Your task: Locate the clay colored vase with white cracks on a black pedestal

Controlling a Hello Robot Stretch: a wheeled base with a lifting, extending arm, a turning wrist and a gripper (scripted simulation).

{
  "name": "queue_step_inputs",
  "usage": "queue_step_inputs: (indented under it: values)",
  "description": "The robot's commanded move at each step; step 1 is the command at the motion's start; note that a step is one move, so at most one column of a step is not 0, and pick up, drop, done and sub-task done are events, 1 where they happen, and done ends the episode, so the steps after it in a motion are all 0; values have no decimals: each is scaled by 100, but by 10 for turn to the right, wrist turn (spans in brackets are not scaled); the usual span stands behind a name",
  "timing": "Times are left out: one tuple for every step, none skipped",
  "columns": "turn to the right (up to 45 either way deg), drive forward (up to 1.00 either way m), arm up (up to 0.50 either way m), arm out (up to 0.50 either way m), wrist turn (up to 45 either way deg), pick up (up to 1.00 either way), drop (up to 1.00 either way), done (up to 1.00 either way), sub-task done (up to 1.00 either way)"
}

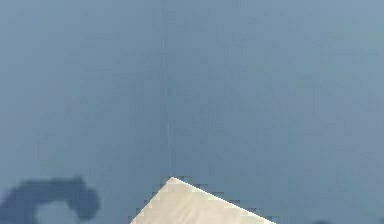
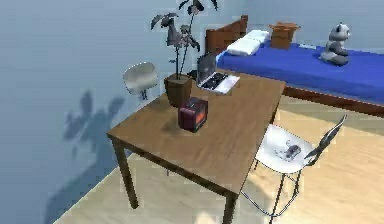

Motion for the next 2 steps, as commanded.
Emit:
queue_step_inputs:
  values:
    - [450,0,0,0,0,0,0,0,0]
    - [450,0,0,0,0,0,0,0,0]
